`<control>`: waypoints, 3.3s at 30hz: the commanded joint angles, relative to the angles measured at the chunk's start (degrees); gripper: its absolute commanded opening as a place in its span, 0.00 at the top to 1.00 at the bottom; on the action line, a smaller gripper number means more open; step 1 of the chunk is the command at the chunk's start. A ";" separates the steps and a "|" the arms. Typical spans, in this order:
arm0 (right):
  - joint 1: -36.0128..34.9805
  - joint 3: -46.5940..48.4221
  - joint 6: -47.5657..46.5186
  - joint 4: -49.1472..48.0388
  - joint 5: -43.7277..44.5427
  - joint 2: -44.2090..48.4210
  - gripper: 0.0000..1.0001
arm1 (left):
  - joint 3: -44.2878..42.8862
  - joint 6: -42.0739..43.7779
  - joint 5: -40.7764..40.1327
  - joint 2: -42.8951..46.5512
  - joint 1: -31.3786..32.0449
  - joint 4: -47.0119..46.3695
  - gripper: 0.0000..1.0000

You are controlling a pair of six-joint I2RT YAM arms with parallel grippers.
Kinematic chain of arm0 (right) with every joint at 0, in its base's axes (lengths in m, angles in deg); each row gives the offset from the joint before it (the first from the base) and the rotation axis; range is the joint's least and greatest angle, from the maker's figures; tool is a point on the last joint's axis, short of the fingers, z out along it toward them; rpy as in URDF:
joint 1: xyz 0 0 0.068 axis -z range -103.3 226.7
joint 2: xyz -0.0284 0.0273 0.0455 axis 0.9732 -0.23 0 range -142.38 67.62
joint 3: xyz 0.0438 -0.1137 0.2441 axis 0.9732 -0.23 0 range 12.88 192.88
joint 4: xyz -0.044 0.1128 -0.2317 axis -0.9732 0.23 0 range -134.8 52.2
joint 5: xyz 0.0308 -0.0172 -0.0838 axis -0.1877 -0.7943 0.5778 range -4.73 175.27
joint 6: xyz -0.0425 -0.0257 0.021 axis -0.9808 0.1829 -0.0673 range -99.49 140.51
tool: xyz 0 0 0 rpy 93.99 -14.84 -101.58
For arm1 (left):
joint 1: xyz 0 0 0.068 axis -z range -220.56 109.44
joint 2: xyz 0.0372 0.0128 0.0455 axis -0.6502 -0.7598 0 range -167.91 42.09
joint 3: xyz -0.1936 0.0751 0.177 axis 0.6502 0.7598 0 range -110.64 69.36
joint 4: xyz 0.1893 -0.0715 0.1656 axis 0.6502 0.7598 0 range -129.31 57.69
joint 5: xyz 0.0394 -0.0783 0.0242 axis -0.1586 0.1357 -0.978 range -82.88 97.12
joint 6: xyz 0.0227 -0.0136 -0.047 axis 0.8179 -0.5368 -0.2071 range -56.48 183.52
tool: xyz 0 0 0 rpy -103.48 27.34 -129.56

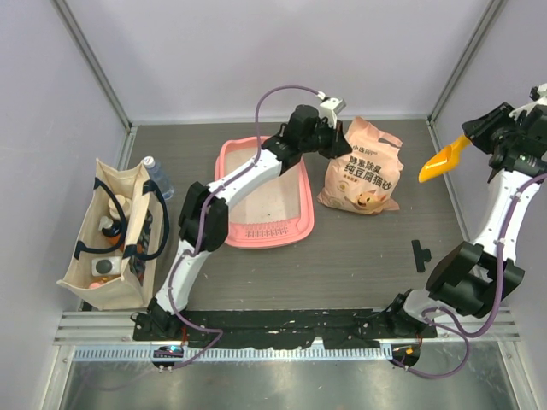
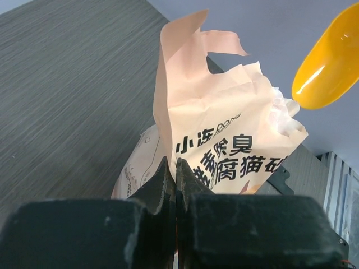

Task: Fill the litter box with clean litter
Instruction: 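Adjust the cat litter bag at the center of the board, then scoop the cat litter from the cat litter bag.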

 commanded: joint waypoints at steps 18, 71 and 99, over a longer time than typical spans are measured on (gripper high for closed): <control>0.19 -2.92 14.76 -18.50 -14.60 3.53 0.99 | -21.25 15.64 12.12 -6.22 0.36 -0.85 0.20; -15.71 -0.90 2.01 -2.24 -0.71 1.95 0.98 | 23.61 27.69 3.25 25.21 1.24 -22.72 1.00; -27.05 -10.12 -0.01 -3.64 17.22 8.02 0.99 | 30.38 25.22 1.58 29.87 0.71 -23.96 1.00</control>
